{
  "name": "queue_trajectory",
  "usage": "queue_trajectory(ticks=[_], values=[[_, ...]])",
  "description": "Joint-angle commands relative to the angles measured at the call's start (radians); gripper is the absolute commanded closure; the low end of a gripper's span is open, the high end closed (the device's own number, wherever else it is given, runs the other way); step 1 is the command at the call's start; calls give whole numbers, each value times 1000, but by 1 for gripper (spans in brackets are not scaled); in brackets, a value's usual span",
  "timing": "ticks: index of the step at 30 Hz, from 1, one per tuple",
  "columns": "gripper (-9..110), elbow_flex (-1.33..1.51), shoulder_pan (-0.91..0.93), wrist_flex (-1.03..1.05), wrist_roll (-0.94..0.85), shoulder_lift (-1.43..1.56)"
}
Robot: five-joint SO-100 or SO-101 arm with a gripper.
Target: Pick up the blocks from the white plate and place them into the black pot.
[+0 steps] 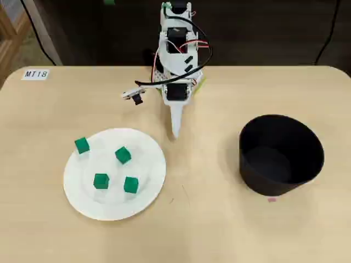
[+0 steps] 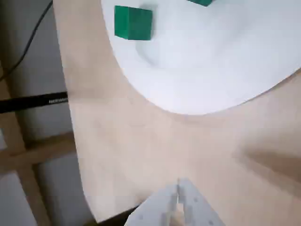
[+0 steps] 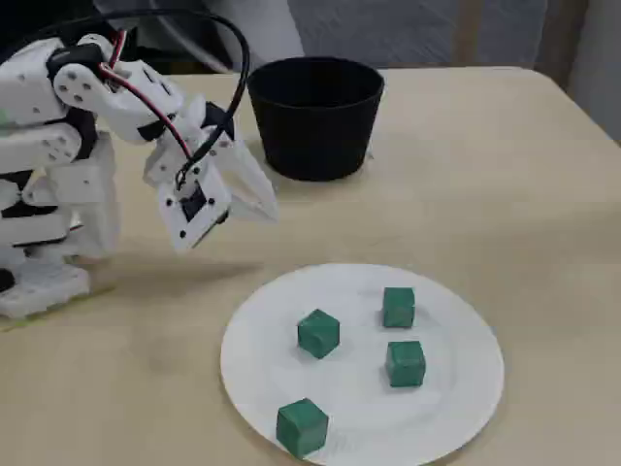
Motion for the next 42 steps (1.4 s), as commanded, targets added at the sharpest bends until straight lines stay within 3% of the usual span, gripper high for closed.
queue_trajectory(ticks=[1,14,18,26,34,42], values=[[104,-51,2,-64,44,5],[104,-67,2,-66,43,5],[104,-232,41,-54,51,-38],[104,-1008,127,261,-130,-785],[104,-1124,334,413,-202,-1035],[104,-1361,396,571,-333,-1456]])
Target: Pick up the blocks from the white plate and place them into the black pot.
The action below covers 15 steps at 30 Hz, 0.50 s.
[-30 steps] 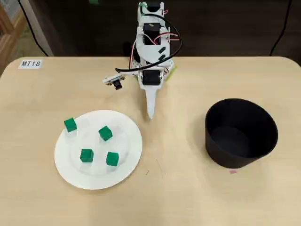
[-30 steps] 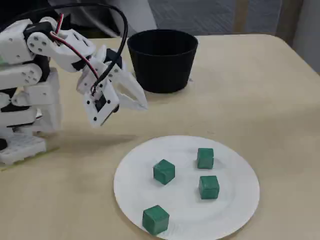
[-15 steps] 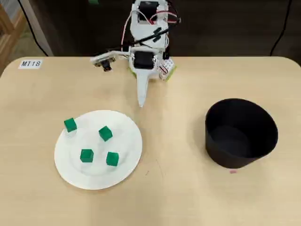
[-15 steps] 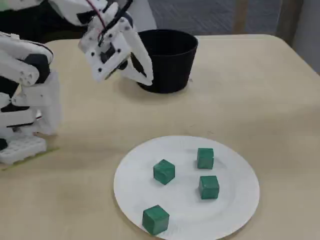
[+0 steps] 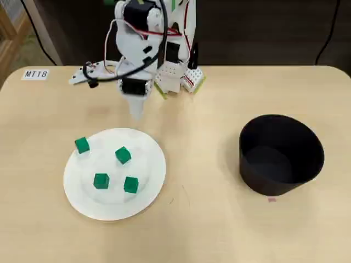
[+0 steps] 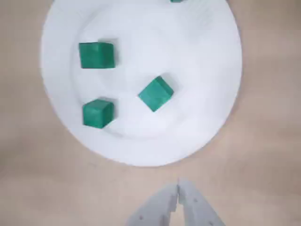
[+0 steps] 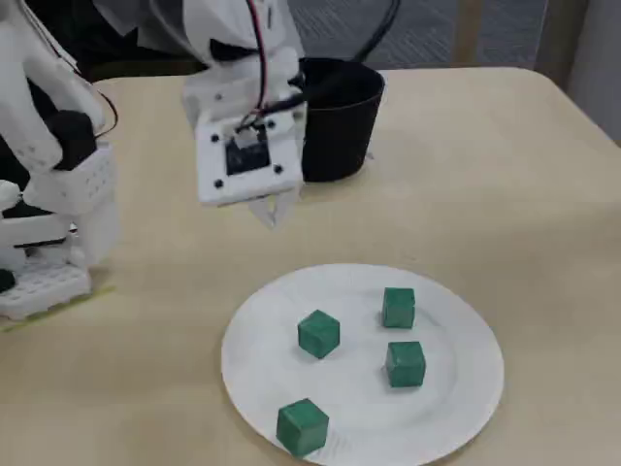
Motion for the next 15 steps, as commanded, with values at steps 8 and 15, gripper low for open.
queue_trajectory(ticks=[8,15], values=[[104,-423,49,121,-66,-353],[78,-466,110,86,-98,-431]])
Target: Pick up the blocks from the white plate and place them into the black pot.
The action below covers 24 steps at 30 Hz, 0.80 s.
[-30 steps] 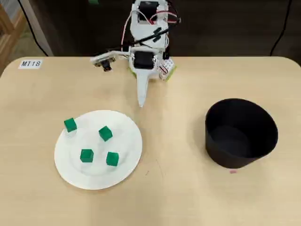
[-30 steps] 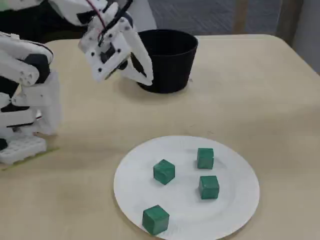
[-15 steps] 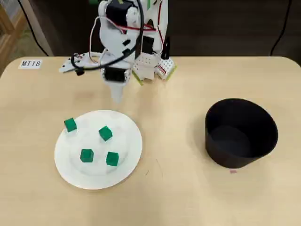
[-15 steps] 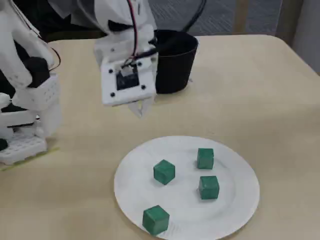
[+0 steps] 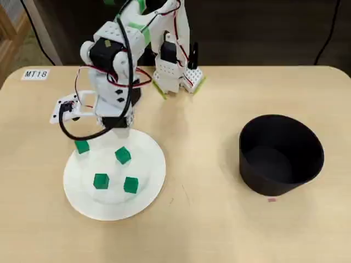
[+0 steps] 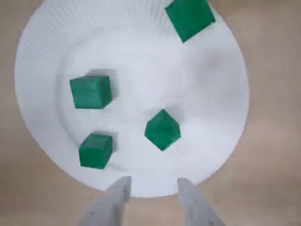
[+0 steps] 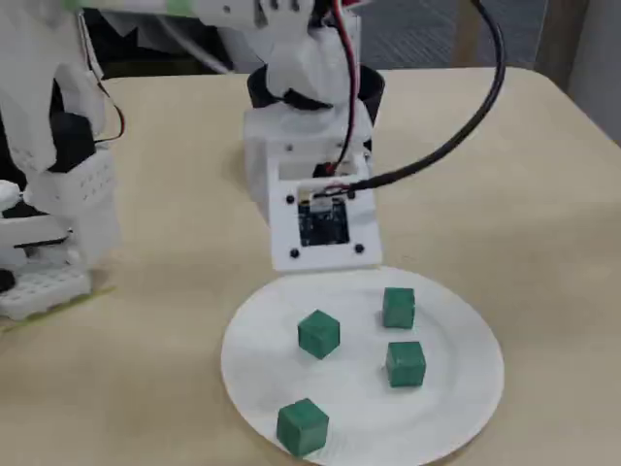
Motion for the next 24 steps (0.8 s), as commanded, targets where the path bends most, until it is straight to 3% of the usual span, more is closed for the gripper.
queue_trajectory(ticks=[1,8,16,24], values=[[76,-69,31,-14,-11,-32],[62,-186,92,-9,-23,-167],[54,-262,84,-20,11,-262],[57,-371,35,-21,32,-360]])
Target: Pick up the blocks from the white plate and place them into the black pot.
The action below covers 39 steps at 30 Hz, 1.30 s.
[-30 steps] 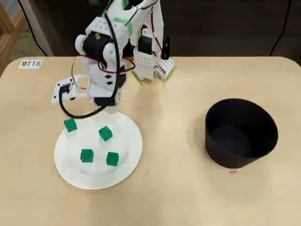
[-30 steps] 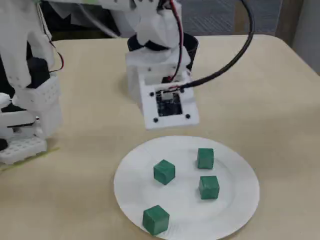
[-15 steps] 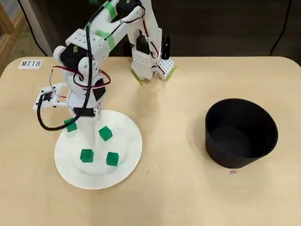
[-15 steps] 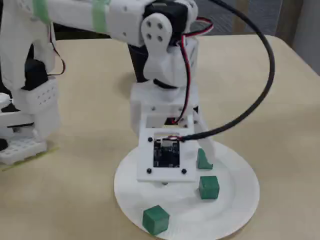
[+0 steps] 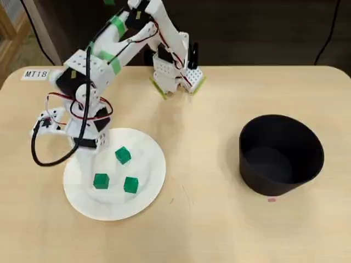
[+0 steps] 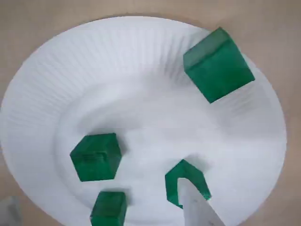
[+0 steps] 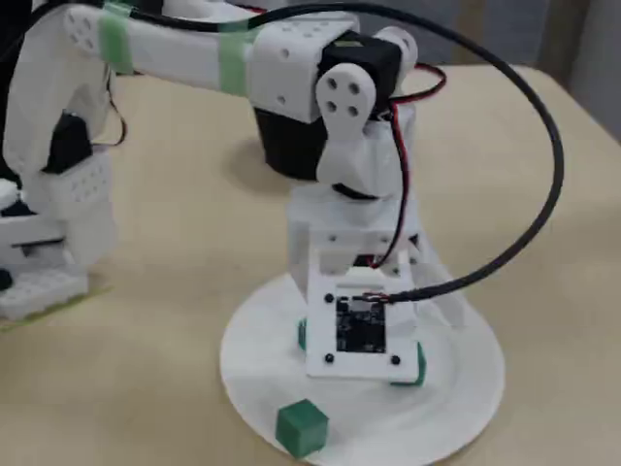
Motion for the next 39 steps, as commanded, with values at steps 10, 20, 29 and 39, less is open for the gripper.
queue_trajectory(ticks=[10,20,29,39], values=[[60,-167,-21,-5,31,-98],[61,-276,-49,26,49,-212],[62,-339,-49,28,67,-279],[77,-391,-49,31,97,-333]])
